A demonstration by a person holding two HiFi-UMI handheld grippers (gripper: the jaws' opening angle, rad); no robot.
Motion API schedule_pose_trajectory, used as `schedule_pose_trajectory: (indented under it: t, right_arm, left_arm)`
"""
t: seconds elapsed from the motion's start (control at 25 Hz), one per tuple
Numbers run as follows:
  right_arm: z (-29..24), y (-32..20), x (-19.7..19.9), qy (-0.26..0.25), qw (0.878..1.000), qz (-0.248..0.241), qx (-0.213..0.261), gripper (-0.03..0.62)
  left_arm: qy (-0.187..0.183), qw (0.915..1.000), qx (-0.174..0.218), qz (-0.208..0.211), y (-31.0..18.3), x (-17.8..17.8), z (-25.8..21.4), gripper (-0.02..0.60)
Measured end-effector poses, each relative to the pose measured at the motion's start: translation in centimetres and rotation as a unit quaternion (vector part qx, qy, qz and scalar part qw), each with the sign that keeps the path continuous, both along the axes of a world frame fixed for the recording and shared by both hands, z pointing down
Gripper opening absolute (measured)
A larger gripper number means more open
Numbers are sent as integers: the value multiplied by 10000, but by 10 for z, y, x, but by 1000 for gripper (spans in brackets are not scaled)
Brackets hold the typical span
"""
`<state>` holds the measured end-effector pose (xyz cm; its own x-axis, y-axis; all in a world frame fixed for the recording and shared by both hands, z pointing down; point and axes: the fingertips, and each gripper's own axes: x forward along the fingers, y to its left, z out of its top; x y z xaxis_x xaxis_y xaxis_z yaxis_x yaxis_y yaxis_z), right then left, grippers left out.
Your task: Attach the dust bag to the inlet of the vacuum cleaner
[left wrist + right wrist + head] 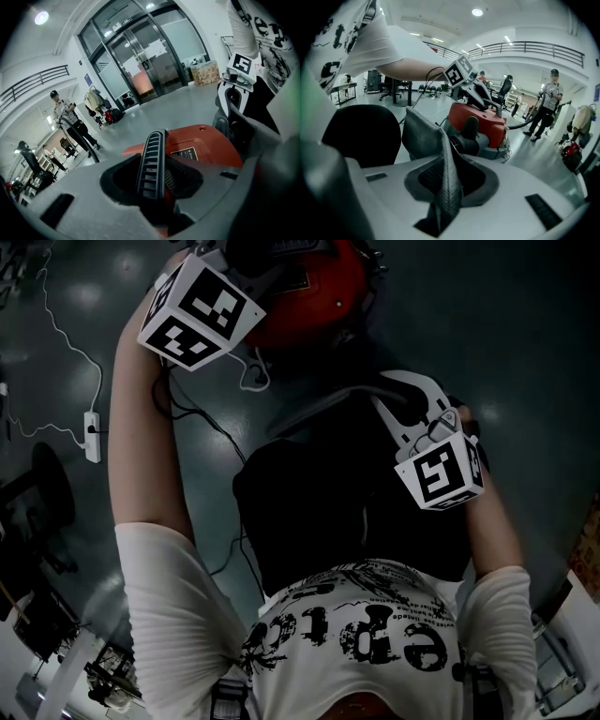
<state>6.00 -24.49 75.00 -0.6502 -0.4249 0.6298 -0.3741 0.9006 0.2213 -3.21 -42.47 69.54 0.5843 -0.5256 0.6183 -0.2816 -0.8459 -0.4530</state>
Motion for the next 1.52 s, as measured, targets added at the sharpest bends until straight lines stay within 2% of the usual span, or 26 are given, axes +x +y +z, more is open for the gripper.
schedule_pose_trajectory:
  t: [0.52,0.76,0.92,1.04,1.16,1.2,1.24,1.32,1.4,1.44,1.48,1.52]
  right_arm:
    - [3,-23,-2,-343,9970,698,-11,62]
    - [5,-31,-1,-553,9924,1055,-312,74]
    - [6,-30,-1,-633,9919,896,-639,74]
    - [5,-29,-1,-622,9923,772,-747,74]
    - [-4,-29,3,-674,9903,979,-720,110]
    - [-8,-29,4,-717,9894,1052,-695,122]
    - [-13,-27,5,-762,9890,1080,-668,130]
    - [-28,-24,5,-952,9878,1048,-644,130]
    - [-52,-25,3,-1414,9821,1088,-606,130]
    - [-65,-29,4,-1688,9772,1177,-524,130]
    - [-79,-34,6,-1952,9712,1304,-407,129]
    - [-90,-39,7,-2175,9650,1436,-280,129]
  left_arm:
    - [63,10000,44,26,0,1,1,132]
    - [122,9998,121,28,-1,0,-1,132]
    - [206,9997,150,60,-1,1,-1,132]
    - [337,9983,483,52,0,0,-4,133]
    - [43,9938,1095,-165,4,-12,-11,163]
    - [63,9918,1253,-245,9,-16,-17,173]
    - [211,9901,1343,-344,15,-19,-25,177]
    - [741,9860,1381,-573,34,-23,-46,178]
    - [1356,9785,1326,-806,57,-26,-62,176]
    - [1752,9715,1246,-998,69,-28,-67,176]
    - [2217,9604,1104,-1277,80,-30,-69,176]
    - [2677,9455,869,-1635,90,-32,-68,176]
